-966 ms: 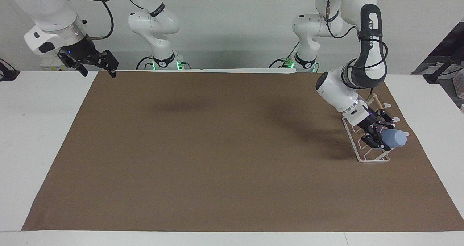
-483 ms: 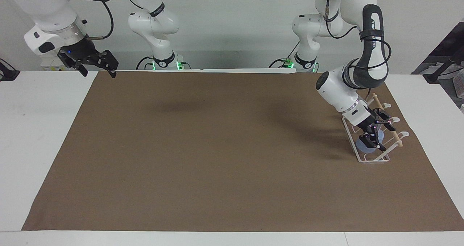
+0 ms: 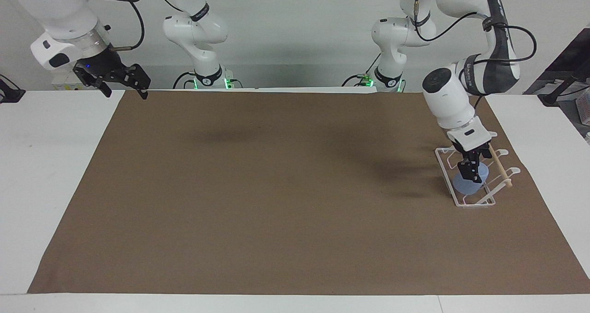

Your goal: Hang cup on cup holder

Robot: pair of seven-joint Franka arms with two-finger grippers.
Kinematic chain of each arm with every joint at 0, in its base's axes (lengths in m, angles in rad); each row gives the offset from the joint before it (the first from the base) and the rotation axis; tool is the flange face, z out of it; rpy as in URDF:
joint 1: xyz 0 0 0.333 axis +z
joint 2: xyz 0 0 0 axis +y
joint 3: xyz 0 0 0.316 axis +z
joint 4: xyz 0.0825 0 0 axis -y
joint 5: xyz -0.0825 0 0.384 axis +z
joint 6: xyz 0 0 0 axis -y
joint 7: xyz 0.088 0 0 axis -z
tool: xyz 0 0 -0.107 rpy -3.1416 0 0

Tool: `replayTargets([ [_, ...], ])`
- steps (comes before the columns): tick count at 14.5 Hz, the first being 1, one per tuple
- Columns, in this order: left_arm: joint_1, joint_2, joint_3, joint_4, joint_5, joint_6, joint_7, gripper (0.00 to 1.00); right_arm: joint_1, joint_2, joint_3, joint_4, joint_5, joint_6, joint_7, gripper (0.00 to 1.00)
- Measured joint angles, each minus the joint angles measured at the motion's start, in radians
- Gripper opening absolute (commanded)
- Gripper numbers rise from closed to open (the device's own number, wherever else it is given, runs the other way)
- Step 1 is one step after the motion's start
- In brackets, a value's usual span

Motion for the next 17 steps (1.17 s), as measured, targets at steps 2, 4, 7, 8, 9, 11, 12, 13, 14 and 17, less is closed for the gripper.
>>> replayTargets([
  [2, 0.001, 0.000, 0.002, 0.029, -0.157, -0.030, 0.116, 1.00, 0.000, 0.000, 0.000, 0.000, 0.000, 0.000, 0.000, 0.99],
  [4, 0.001, 0.000, 0.002, 0.077, -0.353, -0.114, 0.277, 1.00, 0.000, 0.000, 0.000, 0.000, 0.000, 0.000, 0.000, 0.99],
  [7, 0.002, -0.001, 0.007, 0.206, -0.594, -0.330, 0.587, 1.00, 0.000, 0.000, 0.000, 0.000, 0.000, 0.000, 0.000, 0.99],
  [8, 0.006, -0.002, 0.012, 0.246, -0.628, -0.398, 0.678, 1.00, 0.000, 0.000, 0.000, 0.000, 0.000, 0.000, 0.000, 0.99],
  [9, 0.017, -0.003, 0.014, 0.278, -0.655, -0.449, 0.761, 1.00, 0.000, 0.000, 0.000, 0.000, 0.000, 0.000, 0.000, 0.99],
  [11, 0.041, -0.003, 0.017, 0.323, -0.691, -0.520, 0.920, 1.00, 0.000, 0.000, 0.000, 0.000, 0.000, 0.000, 0.000, 0.99],
  [12, 0.046, -0.004, 0.017, 0.340, -0.697, -0.551, 0.992, 1.00, 0.000, 0.000, 0.000, 0.000, 0.000, 0.000, 0.000, 0.99],
  [13, 0.047, -0.004, 0.017, 0.358, -0.699, -0.586, 1.059, 1.00, 0.000, 0.000, 0.000, 0.000, 0.000, 0.000, 0.000, 0.99],
  [14, 0.047, -0.005, 0.016, 0.379, -0.699, -0.624, 1.127, 1.00, 0.000, 0.000, 0.000, 0.000, 0.000, 0.000, 0.000, 0.99],
  [17, 0.052, -0.015, 0.025, 0.441, -0.700, -0.704, 1.302, 1.00, 0.000, 0.000, 0.000, 0.000, 0.000, 0.000, 0.000, 0.99],
])
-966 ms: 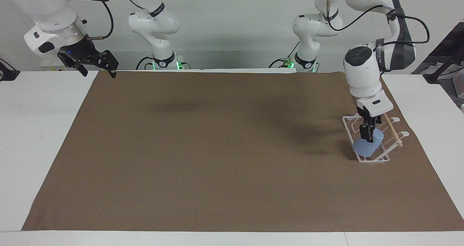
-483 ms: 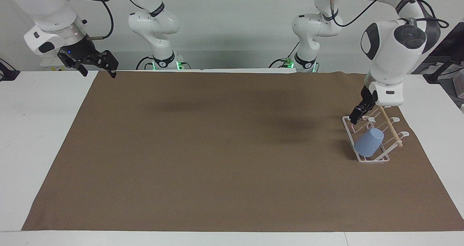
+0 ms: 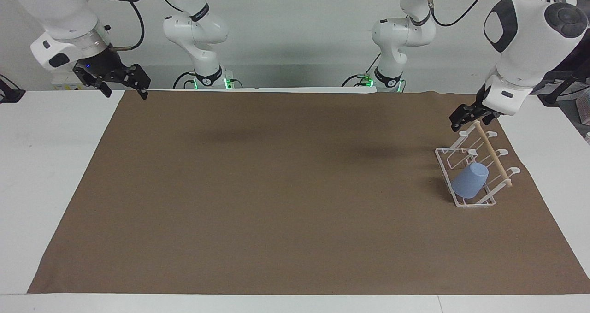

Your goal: Hang cup on cup holder

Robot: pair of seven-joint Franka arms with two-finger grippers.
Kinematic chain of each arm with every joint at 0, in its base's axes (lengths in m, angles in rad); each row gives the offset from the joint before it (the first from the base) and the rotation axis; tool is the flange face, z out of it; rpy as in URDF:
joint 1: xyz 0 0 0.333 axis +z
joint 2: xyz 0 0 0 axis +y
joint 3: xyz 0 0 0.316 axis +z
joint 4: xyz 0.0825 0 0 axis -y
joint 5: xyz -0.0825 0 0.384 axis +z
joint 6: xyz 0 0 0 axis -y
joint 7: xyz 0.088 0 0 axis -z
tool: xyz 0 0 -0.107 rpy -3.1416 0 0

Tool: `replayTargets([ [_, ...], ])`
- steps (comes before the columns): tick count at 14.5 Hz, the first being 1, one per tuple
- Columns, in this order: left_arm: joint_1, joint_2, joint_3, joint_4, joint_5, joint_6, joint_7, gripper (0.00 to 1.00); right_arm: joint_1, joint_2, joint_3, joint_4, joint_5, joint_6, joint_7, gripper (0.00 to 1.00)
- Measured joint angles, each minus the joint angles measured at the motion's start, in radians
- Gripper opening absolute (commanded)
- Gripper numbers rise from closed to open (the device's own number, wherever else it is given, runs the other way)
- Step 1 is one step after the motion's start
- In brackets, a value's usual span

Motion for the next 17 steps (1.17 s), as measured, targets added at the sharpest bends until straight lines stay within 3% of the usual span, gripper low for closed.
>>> replayTargets([
  [4, 0.003, -0.010, 0.008, 0.092, -0.009, -0.056, 0.037, 1.00, 0.000, 0.000, 0.000, 0.000, 0.000, 0.001, 0.000, 0.99],
  [7, 0.003, -0.026, 0.008, 0.105, -0.025, -0.059, 0.037, 1.00, 0.000, 0.000, 0.000, 0.000, 0.000, 0.001, 0.000, 0.99],
  [9, 0.003, -0.041, 0.008, 0.086, -0.039, -0.043, 0.037, 1.00, 0.000, 0.000, 0.000, 0.000, 0.000, 0.001, 0.000, 0.99],
  [13, 0.003, -0.095, 0.009, -0.047, -0.044, 0.062, 0.031, 1.00, 0.000, 0.000, 0.000, 0.000, 0.000, 0.001, 0.000, 0.99],
  [17, 0.002, -0.127, 0.008, -0.062, -0.045, 0.076, 0.028, 1.00, 0.000, 0.000, 0.000, 0.000, 0.000, 0.001, 0.000, 0.99],
])
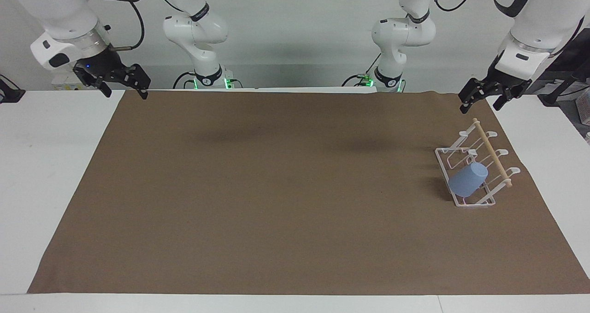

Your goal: Hang cup on cup holder

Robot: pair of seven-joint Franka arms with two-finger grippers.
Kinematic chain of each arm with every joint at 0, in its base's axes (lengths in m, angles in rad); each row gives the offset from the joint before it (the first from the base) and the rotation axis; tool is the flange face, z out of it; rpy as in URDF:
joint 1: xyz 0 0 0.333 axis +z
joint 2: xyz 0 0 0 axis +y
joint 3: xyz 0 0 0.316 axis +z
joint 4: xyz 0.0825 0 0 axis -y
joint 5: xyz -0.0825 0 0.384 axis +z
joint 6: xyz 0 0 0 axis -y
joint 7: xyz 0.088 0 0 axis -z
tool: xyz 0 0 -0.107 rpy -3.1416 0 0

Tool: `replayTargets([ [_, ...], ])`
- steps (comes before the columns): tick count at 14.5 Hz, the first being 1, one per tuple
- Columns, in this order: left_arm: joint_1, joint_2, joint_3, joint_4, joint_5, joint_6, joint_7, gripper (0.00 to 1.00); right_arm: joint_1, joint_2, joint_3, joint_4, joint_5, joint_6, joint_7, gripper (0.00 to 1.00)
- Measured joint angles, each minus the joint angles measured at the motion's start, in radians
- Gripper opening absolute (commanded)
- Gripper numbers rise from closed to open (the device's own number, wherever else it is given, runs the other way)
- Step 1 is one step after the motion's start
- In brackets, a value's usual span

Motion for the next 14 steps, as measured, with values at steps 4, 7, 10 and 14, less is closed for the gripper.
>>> replayTargets([
  [4, 0.000, -0.009, 0.000, -0.002, 0.000, -0.001, 0.000, 1.00, 0.000, 0.000, 0.000, 0.000, 0.000, 0.000, 0.000, 0.99],
  [7, 0.000, -0.009, 0.000, -0.004, 0.000, -0.006, 0.000, 1.00, 0.000, 0.000, 0.000, 0.000, 0.000, 0.000, 0.000, 0.99],
  [10, 0.000, -0.009, 0.000, -0.004, 0.000, -0.022, 0.001, 1.00, 0.000, 0.000, 0.000, 0.000, 0.000, 0.000, 0.000, 0.99],
  [14, 0.000, -0.009, 0.002, -0.004, 0.000, -0.039, 0.001, 1.00, 0.000, 0.000, 0.000, 0.000, 0.000, 0.000, 0.000, 0.99],
])
